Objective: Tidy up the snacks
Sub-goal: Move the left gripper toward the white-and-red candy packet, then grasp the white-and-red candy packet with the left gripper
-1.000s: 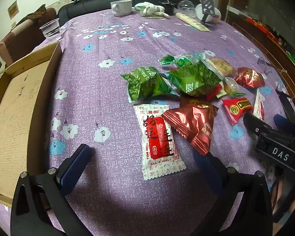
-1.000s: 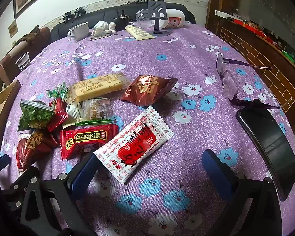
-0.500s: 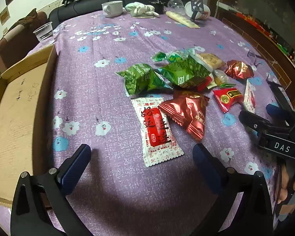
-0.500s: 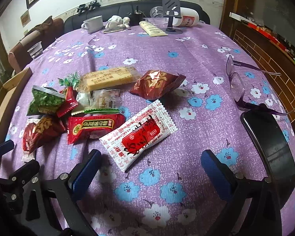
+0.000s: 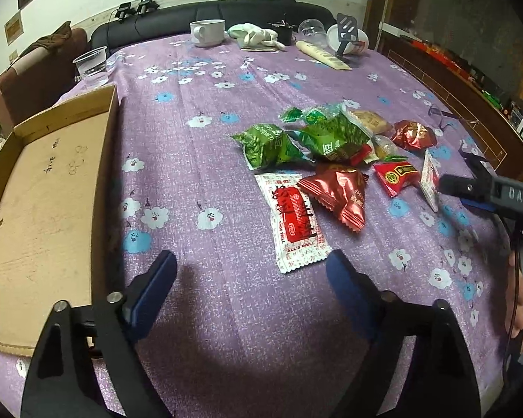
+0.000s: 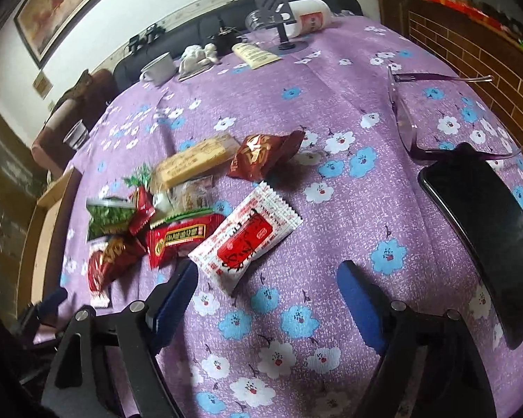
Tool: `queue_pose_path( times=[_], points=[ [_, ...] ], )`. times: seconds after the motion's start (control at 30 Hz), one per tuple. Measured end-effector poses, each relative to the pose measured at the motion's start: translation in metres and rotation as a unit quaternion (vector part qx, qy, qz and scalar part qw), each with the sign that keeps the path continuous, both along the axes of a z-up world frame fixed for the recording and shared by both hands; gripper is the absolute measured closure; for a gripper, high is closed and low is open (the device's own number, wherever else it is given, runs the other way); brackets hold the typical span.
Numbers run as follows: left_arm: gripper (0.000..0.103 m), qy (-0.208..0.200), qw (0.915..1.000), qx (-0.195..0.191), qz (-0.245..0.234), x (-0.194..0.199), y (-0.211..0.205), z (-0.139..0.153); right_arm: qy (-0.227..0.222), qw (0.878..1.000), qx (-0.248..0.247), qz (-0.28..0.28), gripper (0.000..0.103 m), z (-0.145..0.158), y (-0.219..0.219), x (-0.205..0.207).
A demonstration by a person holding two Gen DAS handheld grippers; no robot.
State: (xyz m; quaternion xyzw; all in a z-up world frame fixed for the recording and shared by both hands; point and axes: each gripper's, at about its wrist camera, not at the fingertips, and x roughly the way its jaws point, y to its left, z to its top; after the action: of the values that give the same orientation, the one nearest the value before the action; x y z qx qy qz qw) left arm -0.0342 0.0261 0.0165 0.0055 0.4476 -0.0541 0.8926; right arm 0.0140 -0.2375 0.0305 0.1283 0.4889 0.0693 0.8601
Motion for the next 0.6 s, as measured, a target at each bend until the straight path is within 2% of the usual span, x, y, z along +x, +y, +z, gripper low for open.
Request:
queue_pose_path(
  times=[0.13, 0.27, 0.3, 0.4, 0.43, 0.6],
  points=[
    [0.021, -0.003, 1.0000, -0.006, 0.000, -0.001, 0.001, 0.001, 0.013, 1.000, 0.005, -0.008, 0.029, -0.002, 0.006, 0.009],
    [0.024, -0.006, 0.9999, -0.014, 0.003, -0.002, 0.004, 0.002, 0.009, 1.000, -0.017, -0.013, 0.030, -0.003, 0.016, 0.017],
    [0.026, -0.008, 0.9998, -0.016, 0.005, -0.002, 0.005, 0.003, 0.006, 1.000, -0.022, -0.011, 0.033, -0.002, 0.019, 0.017],
    [0.026, -0.008, 0.9997, -0.020, 0.008, 0.000, 0.006, 0.004, -0.006, 0.998, -0.065, 0.017, 0.051, -0.005, 0.037, 0.018],
    [0.026, -0.008, 0.9997, -0.019, 0.009, 0.000, 0.006, 0.004, -0.016, 0.996, -0.082, 0.026, 0.063, -0.005, 0.044, 0.017],
    [0.026, -0.016, 0.9998, -0.011, 0.007, 0.004, 0.000, 0.010, -0.061, 0.990, -0.113, 0.061, 0.069, -0.009, 0.058, 0.009]
  ],
)
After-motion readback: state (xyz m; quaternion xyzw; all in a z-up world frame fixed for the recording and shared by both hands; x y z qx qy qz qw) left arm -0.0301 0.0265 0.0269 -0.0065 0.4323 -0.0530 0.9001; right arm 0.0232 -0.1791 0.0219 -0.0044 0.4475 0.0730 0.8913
